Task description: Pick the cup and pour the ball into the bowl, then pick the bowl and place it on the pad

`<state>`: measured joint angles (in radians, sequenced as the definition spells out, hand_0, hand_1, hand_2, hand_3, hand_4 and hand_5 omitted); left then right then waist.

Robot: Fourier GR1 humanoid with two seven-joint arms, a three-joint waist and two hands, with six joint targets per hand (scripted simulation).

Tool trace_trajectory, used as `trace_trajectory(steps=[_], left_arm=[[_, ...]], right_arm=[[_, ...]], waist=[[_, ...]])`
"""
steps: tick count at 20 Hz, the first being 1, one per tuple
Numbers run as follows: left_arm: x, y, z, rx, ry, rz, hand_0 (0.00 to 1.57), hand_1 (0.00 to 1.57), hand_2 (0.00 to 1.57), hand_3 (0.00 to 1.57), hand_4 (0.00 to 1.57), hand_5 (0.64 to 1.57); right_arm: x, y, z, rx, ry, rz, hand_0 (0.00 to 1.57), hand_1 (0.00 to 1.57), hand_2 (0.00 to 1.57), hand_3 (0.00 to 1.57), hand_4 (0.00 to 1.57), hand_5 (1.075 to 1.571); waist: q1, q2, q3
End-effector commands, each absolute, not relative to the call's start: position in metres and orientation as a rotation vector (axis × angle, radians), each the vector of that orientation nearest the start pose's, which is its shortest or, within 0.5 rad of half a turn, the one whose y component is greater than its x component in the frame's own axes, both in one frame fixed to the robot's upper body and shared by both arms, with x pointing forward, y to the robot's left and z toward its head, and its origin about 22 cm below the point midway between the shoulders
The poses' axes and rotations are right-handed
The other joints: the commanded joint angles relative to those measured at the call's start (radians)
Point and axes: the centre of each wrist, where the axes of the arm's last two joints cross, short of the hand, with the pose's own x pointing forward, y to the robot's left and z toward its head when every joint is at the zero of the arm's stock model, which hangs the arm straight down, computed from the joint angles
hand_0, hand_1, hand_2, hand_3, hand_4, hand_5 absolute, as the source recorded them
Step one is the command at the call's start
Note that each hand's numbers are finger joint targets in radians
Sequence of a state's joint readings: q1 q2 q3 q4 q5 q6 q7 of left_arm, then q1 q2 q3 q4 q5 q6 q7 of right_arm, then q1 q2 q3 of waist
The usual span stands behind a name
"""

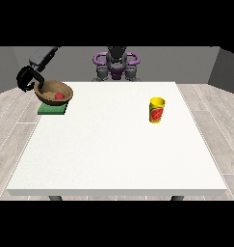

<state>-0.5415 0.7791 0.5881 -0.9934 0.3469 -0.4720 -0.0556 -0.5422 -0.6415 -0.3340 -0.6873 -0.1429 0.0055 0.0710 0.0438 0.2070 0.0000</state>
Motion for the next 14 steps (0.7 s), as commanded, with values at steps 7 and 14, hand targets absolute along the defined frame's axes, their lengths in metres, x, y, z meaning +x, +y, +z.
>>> trace_trajectory(steps=[7, 14], left_arm=[[0.301, 0.513, 0.212, 0.219, -1.93, -0.02, 0.0, 0.0, 0.0, 0.0, 1.2, 1.556], [0.296, 0.515, 0.229, 0.187, -1.966, -0.023, 0.0, 0.0, 0.0, 0.0, 1.19, 1.563]], right_arm=[[0.346, -0.457, 0.076, -0.409, -1.308, -0.266, 1.57, 1.57, 1.57, 0.59, 1.0, 1.571], [0.326, -0.487, 0.072, -0.563, -1.293, -0.404, 1.57, 1.57, 1.57, 1.09, 0.0, 1.55]], waist=[[-0.001, 0.029, 0.0005], [0.03, 0.056, 0.0006]])
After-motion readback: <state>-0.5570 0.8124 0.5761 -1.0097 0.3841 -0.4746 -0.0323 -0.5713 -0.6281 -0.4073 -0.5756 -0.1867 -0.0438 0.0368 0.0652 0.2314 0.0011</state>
